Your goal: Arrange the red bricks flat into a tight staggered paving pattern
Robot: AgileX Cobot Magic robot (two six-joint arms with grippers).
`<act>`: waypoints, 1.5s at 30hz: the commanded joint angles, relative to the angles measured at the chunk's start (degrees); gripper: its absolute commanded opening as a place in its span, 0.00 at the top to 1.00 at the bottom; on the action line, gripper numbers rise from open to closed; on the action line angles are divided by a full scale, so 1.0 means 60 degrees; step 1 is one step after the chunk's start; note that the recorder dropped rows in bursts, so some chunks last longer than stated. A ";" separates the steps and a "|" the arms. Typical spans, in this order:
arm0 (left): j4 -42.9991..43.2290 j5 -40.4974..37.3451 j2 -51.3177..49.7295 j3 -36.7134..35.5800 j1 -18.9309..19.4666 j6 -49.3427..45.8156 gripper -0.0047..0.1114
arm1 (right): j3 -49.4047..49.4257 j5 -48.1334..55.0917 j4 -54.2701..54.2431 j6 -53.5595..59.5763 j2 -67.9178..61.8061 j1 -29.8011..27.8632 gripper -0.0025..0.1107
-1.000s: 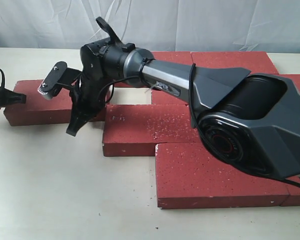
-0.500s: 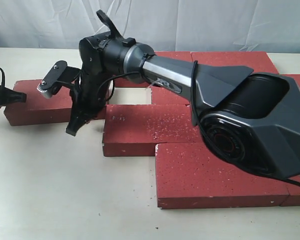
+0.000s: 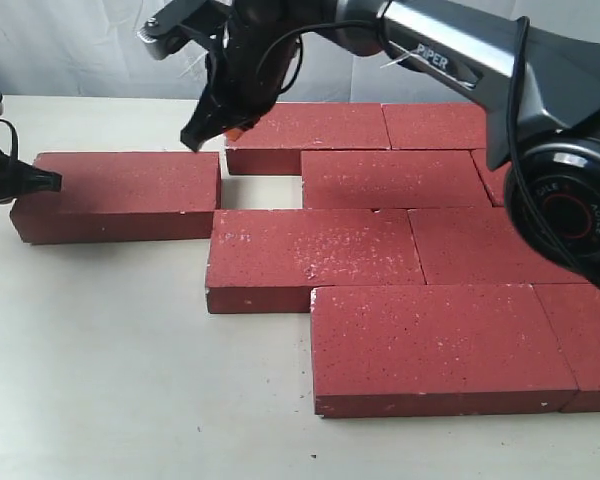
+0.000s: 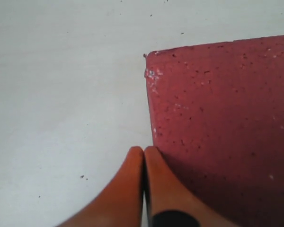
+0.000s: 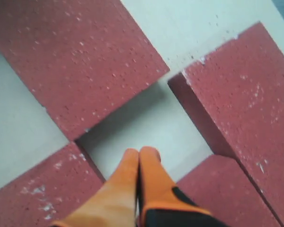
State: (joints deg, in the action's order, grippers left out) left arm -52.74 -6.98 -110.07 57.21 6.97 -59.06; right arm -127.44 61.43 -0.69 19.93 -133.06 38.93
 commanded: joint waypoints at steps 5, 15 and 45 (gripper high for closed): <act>0.0202 0.0102 -0.0253 0.0048 -0.0215 -0.0019 0.96 | -0.0031 0.0568 -0.0016 -0.0105 0.0084 -0.0273 0.99; 0.0202 0.0607 -0.0348 0.0080 -0.0215 -0.0001 0.96 | -0.0031 0.1030 -0.2507 0.1070 -0.0403 -0.0073 0.99; -0.0289 -0.0225 -0.0766 0.0961 -0.0232 0.0019 0.96 | -0.0031 -0.0894 -0.0818 0.2533 -0.1758 0.1130 0.99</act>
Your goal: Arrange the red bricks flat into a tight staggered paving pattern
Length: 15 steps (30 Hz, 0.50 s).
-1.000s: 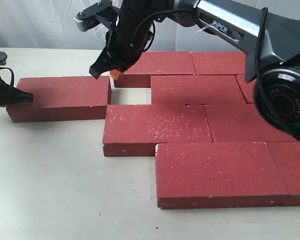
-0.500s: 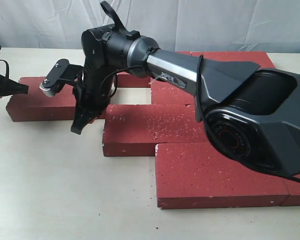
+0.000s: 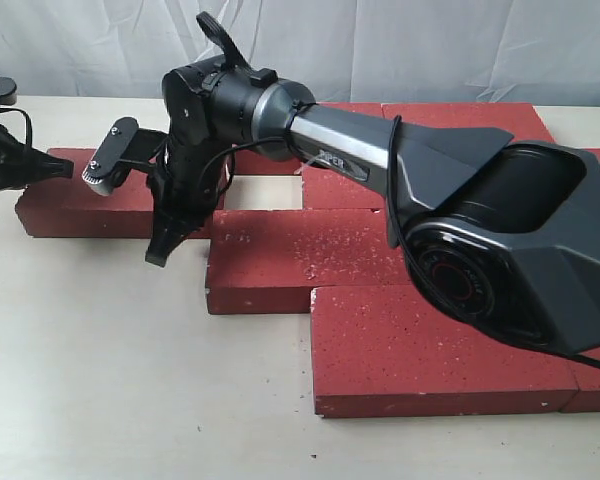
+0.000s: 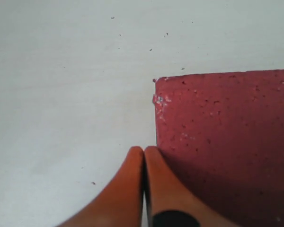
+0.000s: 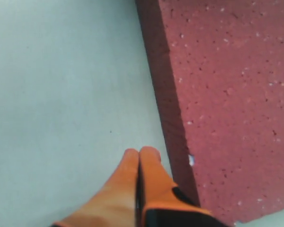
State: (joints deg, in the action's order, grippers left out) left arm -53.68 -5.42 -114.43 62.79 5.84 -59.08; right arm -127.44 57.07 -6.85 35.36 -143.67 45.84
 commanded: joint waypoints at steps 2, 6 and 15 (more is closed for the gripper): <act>-0.0153 -0.0482 -0.0039 0.0031 -0.0044 0.0022 0.96 | -0.0031 -0.0360 0.0484 -0.0174 0.0010 -0.0022 0.99; -0.0153 -0.0482 -0.0039 0.0031 -0.0044 0.0022 0.96 | -0.0031 -0.0618 0.0842 -0.0436 0.0010 -0.0022 0.99; -0.0148 -0.0591 -0.0039 0.0031 -0.0044 0.0022 0.96 | -0.0031 -0.1009 0.0964 -0.0486 0.0010 -0.0039 0.99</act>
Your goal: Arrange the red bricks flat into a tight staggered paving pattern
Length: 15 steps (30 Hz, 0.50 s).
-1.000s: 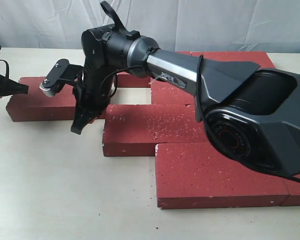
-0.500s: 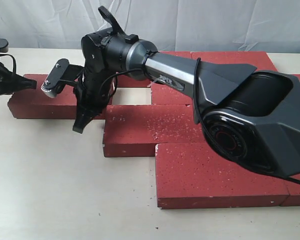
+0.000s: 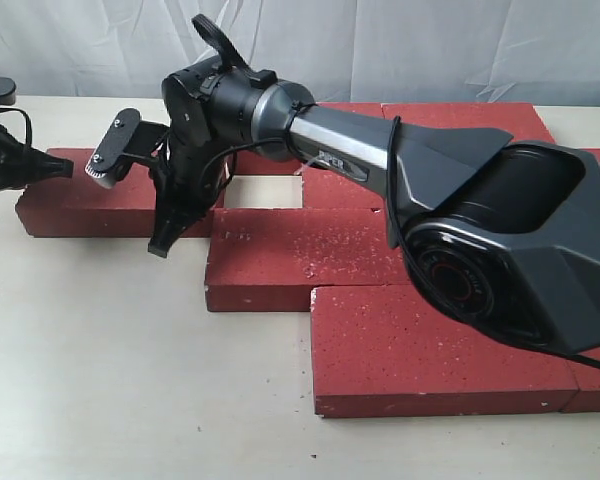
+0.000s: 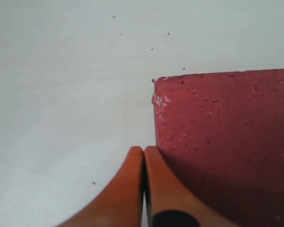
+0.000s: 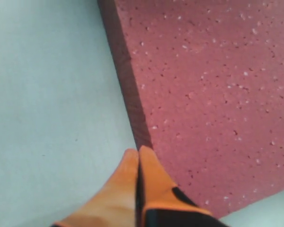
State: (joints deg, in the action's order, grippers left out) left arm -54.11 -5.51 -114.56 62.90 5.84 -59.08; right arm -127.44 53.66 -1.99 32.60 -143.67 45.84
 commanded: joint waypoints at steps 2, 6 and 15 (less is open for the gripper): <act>-0.0076 -0.0575 -0.0018 0.0012 -0.0044 0.0022 0.96 | -0.0031 -0.0640 0.0331 -0.0253 0.0010 -0.0039 0.99; -0.0076 -0.0575 -0.0018 0.0012 -0.0044 0.0022 0.96 | -0.0031 -0.0837 0.0252 -0.0256 0.0010 -0.0039 0.99; -0.0076 -0.0575 -0.0018 0.0012 -0.0044 0.0022 0.96 | -0.0031 -0.0905 0.0252 -0.0471 0.0010 -0.0039 0.99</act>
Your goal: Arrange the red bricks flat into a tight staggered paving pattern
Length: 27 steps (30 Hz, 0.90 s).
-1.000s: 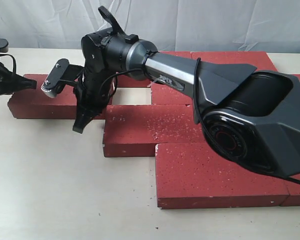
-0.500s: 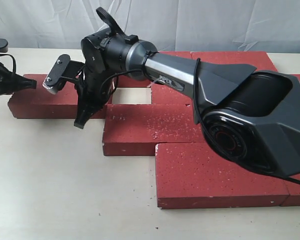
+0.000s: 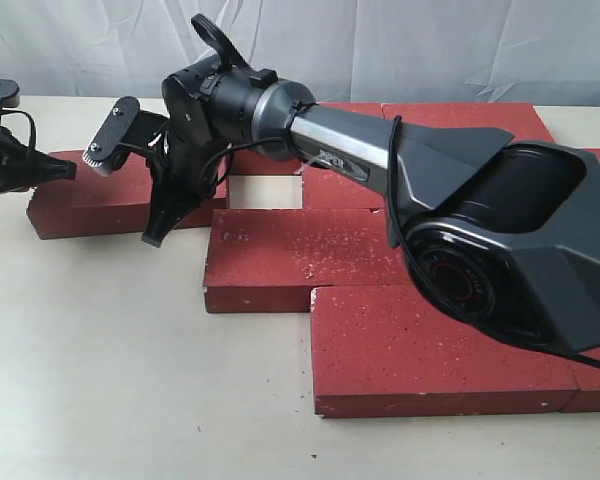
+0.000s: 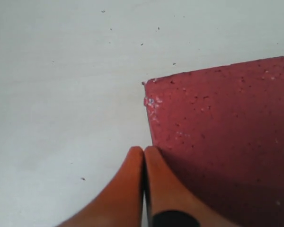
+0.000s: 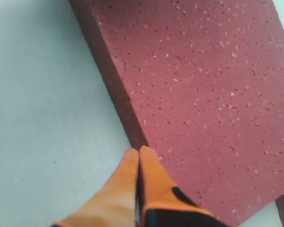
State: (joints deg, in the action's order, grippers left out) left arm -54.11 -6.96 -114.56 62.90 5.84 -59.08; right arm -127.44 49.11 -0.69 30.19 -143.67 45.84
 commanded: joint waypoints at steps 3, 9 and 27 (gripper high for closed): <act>-0.0076 -0.0330 -0.0018 0.0014 -0.0043 0.0005 0.96 | -0.0031 0.0034 0.0036 -0.0070 0.0010 -0.0039 0.99; -0.0076 -0.0307 -0.0018 0.0014 -0.0043 0.0006 0.96 | -0.0049 0.0466 -0.0081 -0.0070 0.0249 -0.0020 0.99; 0.0206 -0.0380 -0.0018 0.0014 -0.0004 0.0006 0.96 | -0.0049 0.0716 0.0892 -0.3088 0.0047 -0.1542 0.99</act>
State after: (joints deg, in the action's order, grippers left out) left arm -52.77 -7.28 -114.56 62.90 5.84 -59.08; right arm -127.80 55.79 5.15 12.01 -141.52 37.21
